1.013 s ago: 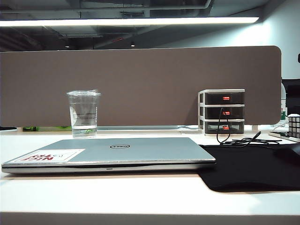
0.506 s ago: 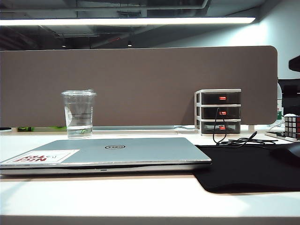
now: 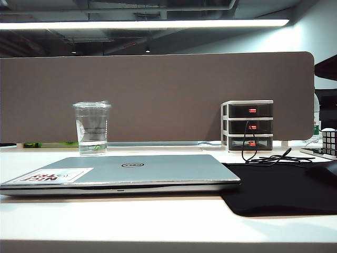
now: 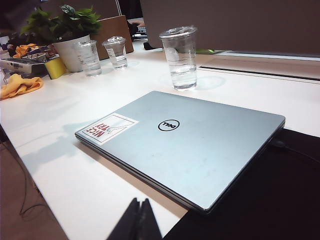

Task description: Pick up the coffee cup and place it on the left side of the laptop.

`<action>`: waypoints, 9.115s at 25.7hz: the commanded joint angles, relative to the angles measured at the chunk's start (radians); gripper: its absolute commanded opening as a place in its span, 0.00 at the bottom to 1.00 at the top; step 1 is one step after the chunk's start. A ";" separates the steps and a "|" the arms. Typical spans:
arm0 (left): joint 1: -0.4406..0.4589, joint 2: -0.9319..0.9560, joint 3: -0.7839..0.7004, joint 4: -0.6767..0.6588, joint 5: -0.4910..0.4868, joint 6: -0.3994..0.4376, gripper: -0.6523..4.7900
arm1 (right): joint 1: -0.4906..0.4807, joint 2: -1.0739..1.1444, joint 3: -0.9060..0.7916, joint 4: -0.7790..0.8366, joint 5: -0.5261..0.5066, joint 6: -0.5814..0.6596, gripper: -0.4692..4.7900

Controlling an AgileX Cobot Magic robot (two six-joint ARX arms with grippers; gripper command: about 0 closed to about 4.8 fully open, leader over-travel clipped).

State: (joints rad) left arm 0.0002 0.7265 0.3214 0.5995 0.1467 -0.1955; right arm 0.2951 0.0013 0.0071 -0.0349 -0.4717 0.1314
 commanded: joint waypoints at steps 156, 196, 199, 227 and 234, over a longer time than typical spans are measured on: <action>0.052 0.970 -0.113 0.853 -0.035 0.185 0.56 | 0.014 0.000 -0.006 -0.021 -0.047 -0.003 0.14; 0.050 0.231 -0.315 0.450 0.119 0.068 0.11 | 0.013 0.000 -0.006 0.058 0.611 -0.267 0.09; 0.050 0.124 -0.314 0.331 0.118 0.069 0.11 | 0.013 0.000 -0.006 0.058 0.612 -0.267 0.09; 0.051 -0.460 -0.314 -0.286 0.010 0.110 0.11 | -0.282 0.000 -0.006 0.196 0.466 -0.296 0.09; 0.051 -0.460 -0.306 -0.342 -0.003 0.119 0.11 | -0.332 0.000 -0.006 0.204 0.406 -0.280 0.09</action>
State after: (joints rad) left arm 0.0498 0.2657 0.0082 0.2699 0.1524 -0.0822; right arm -0.0364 0.0017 0.0071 0.1516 -0.0601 -0.1535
